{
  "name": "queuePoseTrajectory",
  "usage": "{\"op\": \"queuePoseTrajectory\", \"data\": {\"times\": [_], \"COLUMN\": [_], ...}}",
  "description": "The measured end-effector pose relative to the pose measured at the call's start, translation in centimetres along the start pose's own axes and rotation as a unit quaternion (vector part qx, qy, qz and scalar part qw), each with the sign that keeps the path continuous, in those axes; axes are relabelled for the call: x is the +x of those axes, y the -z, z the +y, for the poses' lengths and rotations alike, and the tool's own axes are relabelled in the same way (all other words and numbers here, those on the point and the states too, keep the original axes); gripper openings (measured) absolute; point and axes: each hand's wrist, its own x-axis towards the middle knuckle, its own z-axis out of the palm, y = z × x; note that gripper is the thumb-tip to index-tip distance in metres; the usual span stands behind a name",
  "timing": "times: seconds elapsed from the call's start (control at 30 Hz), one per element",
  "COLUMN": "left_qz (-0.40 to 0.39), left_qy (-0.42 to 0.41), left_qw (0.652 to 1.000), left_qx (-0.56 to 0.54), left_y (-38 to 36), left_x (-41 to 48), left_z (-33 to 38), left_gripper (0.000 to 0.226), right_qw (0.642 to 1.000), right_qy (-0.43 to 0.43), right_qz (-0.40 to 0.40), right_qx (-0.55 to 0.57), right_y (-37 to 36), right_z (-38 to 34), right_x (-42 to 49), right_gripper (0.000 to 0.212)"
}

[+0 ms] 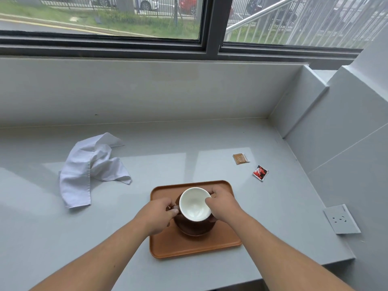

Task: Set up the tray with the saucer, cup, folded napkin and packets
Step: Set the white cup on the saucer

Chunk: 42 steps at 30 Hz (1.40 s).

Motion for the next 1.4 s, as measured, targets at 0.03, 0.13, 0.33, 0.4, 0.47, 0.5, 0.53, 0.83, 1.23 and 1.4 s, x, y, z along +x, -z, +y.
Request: {"op": "queuePoseTrajectory", "data": {"times": [0.03,0.13,0.33,0.4,0.47,0.5,0.53,0.83,1.23,1.4], "left_qz": [0.0,-0.001,-0.007,-0.009,-0.01,-0.011,-0.012,-0.016,-0.023,-0.03], "left_qy": [0.0,-0.004,-0.002,-0.004,-0.002,-0.001,0.0,0.003,0.002,0.004], "left_qw": [1.0,1.0,1.0,1.0,1.0,1.0,1.0,1.0,1.0,0.999], "left_qx": [-0.002,-0.003,-0.007,-0.003,0.0,0.001,0.0,-0.006,-0.007,-0.014], "left_y": [-0.1,-0.2,-0.6,-0.6,-0.6,-0.7,-0.7,-0.9,-0.8,-0.7], "left_x": [-0.1,-0.1,-0.1,0.0,0.1,0.2,0.2,0.4,0.5,0.6], "left_z": [0.0,-0.1,-0.3,-0.3,-0.3,-0.4,-0.4,-0.6,-0.6,-0.7], "left_gripper": [0.012,0.011,0.009,0.009,0.009,0.009,0.009,0.007,0.007,0.007], "right_qw": [1.0,1.0,1.0,1.0,1.0,1.0,1.0,1.0,1.0,1.0], "right_qy": [0.001,-0.001,-0.004,-0.008,-0.011,-0.011,-0.011,-0.007,-0.012,-0.02], "right_qz": [-0.001,-0.001,-0.009,-0.011,-0.011,-0.011,-0.01,-0.006,-0.008,-0.013], "right_qx": [0.001,0.001,-0.01,-0.009,-0.006,-0.007,-0.009,-0.009,-0.018,-0.012], "right_y": [-0.1,-0.1,-0.1,-0.2,-0.3,-0.3,-0.3,-0.4,-0.3,-0.2], "right_z": [0.1,0.3,0.8,1.0,1.1,1.1,1.2,1.5,1.5,1.5], "right_x": [-0.1,-0.1,-0.1,0.0,0.2,0.3,0.4,0.7,0.6,0.6], "right_gripper": [0.023,0.022,0.017,0.017,0.017,0.017,0.017,0.016,0.016,0.02]}}
